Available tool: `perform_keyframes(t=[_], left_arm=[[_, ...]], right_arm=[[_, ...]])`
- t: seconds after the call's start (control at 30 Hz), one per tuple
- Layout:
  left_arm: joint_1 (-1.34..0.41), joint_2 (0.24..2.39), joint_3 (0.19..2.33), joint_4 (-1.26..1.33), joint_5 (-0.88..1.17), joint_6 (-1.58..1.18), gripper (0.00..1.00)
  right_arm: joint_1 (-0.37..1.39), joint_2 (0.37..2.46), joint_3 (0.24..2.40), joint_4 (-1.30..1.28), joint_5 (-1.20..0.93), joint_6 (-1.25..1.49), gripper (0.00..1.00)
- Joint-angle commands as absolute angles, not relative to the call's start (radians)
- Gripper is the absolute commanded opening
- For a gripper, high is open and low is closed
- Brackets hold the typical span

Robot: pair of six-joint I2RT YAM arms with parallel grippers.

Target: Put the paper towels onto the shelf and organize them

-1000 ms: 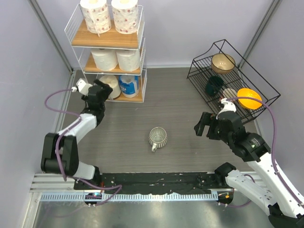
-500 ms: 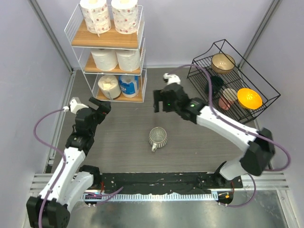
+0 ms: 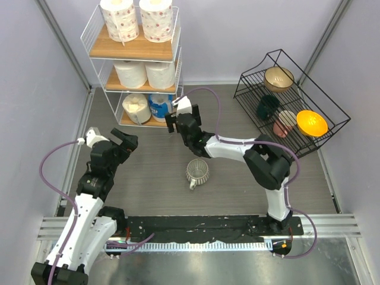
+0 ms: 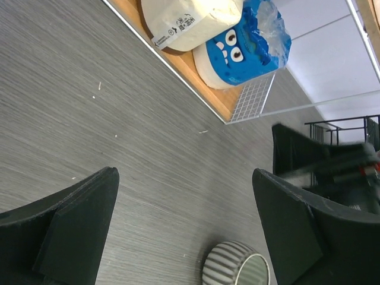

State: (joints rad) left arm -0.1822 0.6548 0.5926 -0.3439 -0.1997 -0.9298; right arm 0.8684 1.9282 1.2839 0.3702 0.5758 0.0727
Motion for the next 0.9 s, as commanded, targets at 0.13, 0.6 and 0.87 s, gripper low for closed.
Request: perform_keyframes(t=[0.13,0.6,0.87], left_arm=[[-0.184,0.624,0.63,-0.359,-0.181,-0.893,1.0],[-0.184,0.577,0.634,-0.413,-0.198,-0.876,1.0],[-0.184,0.551,0.62,-0.439,-0.215,-0.874,1.0]], right_arm=[[0.868,2.081,1.48,0.699,0.768,0.018,0.72],[0.859,2.132,1.566,0.623,0.838,-0.035,0.14],[0.85,2.004,1.399,0.603,0.798,-0.005,0.01]])
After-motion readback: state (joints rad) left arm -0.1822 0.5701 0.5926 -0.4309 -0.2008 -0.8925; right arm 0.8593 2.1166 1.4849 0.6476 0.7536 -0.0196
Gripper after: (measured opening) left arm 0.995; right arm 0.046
